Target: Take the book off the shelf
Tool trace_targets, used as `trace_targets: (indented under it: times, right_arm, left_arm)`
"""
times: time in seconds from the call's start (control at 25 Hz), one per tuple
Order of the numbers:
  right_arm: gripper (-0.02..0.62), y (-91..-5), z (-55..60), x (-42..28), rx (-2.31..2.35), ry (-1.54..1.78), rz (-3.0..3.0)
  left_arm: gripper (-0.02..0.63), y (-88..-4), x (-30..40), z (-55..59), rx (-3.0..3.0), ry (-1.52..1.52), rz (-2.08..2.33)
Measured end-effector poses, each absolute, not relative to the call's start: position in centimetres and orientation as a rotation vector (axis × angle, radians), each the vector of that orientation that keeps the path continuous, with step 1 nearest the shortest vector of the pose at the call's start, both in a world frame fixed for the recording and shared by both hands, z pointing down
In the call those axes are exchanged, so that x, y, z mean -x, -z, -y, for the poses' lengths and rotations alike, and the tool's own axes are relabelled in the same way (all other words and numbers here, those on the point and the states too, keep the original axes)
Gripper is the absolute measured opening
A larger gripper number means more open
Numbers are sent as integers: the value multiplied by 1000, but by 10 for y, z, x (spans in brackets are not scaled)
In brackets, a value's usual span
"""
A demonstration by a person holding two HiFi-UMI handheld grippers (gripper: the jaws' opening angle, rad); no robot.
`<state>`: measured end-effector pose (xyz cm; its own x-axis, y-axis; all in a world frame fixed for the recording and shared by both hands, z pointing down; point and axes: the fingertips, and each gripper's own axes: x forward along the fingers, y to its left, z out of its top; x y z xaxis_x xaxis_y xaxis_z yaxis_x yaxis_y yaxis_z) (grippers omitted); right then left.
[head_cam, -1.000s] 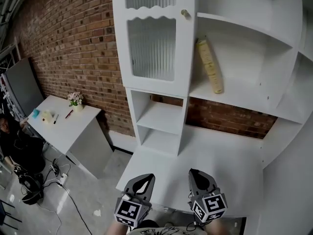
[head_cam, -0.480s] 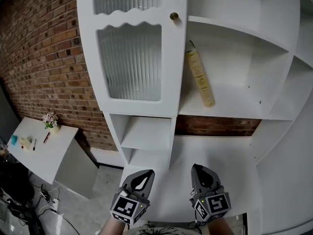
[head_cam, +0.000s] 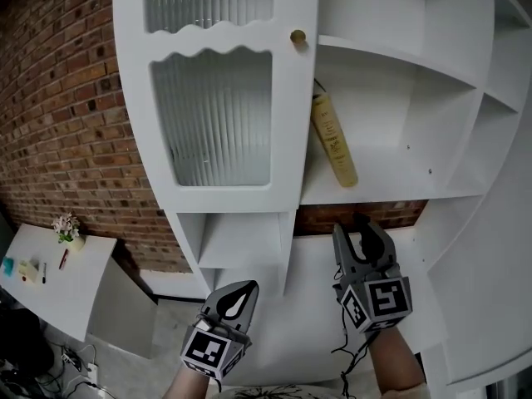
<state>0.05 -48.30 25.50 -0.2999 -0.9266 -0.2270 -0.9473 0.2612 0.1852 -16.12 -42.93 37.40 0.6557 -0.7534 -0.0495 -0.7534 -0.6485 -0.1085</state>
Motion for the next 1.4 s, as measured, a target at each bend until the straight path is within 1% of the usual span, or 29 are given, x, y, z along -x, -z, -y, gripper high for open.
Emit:
trace_targets:
  times: [0.08,0.12,0.16,0.24,0.44,0.52,0.56,0.76,0.88,1.0,1.04,1.2,1.32,1.4]
  right_arm:
    - [200,-229,504,-2,1847,-511,-2427]
    - [258,-219,517,-3,1872,-535,-2426]
    - [294,-210,530,-5,1901,-548,-2426]
    - [323,-198,559,-11,1972,-543,-2430]
    - [369,-191,620,-14,2101,-489,-2530]
    - [437,-194,636,-7,2098,-517,-2588]
    - [456,-197,643,-5,2107,-530,-2609]
    - [456,-212,674,-4,2170,-397,-2659]
    - [415,-219,682,-5,2193,-314,-2699]
    - [395,-217,688,-6,2209,-246,-2689]
    - [378,-216,690,-8,2216,-236,-2679]
    - [349,-214,693,-12,2274,-254,-2680]
    - [303,-210,692,-17,2346,-328,-2641]
    - [232,-208,691,-23,2375,-370,-2606]
  left_arm:
    - [12,-375,162,433,2765,-3,-1243]
    - [12,-375,163,434,2769,-1,-1238]
    - [12,-375,163,435,2771,4,-1233]
    - [12,-379,163,437,2784,15,-1218]
    - [12,-391,168,437,2802,77,-1201]
    - [12,-399,170,436,2812,91,-1188]
    - [12,-401,171,436,2819,93,-1191]
    - [12,-394,186,447,2801,39,-1261]
    - [12,-396,191,449,2785,26,-1285]
    - [12,-398,192,450,2778,31,-1285]
    - [12,-399,191,450,2779,37,-1286]
    - [12,-401,188,448,2800,77,-1295]
    - [12,-394,186,448,2800,67,-1299]
    - [12,-395,183,448,2797,53,-1303]
